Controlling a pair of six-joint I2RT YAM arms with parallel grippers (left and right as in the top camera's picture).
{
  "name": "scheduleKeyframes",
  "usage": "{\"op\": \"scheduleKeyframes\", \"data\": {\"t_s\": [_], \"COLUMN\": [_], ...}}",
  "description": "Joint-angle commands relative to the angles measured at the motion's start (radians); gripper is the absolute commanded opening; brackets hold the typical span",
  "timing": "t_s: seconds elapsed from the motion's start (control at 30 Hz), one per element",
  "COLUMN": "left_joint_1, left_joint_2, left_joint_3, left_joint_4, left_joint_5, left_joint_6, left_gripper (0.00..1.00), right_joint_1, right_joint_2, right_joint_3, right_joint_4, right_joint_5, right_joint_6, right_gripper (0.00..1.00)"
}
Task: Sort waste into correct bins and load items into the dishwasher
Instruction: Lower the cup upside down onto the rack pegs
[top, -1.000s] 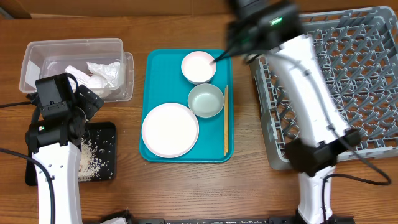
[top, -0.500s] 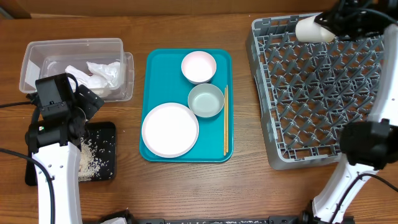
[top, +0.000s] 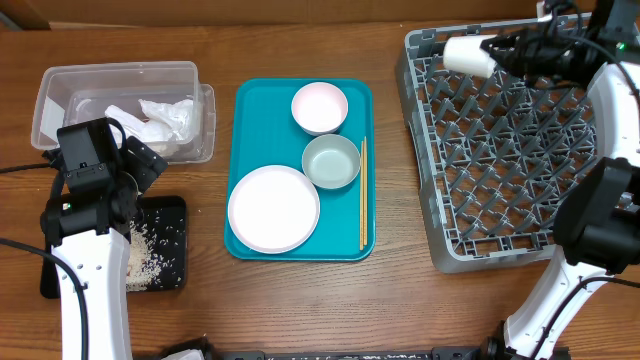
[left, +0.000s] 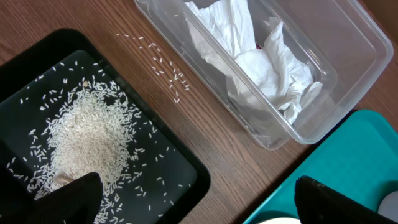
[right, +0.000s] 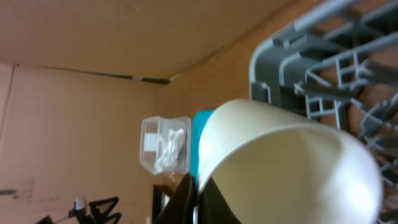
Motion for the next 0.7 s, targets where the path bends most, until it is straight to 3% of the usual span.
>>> {"op": "scheduleKeyframes", "data": {"t_s": [0.0, 0.67], "left_joint_1": [0.003, 0.003], "left_joint_2": [-0.010, -0.010], "left_joint_3": [0.015, 0.015], "left_joint_4": [0.001, 0.001], "left_joint_5": [0.004, 0.004], "left_joint_6": [0.019, 0.019], "left_gripper": [1.00, 1.00], "right_joint_1": [-0.005, -0.042], "right_joint_2": [0.006, 0.087], "right_joint_3": [-0.066, -0.105], "right_joint_4": [0.066, 0.111], "right_joint_5": [-0.049, -0.084], "right_joint_6": [0.153, 0.166], "right_gripper": [0.04, 0.04]}}
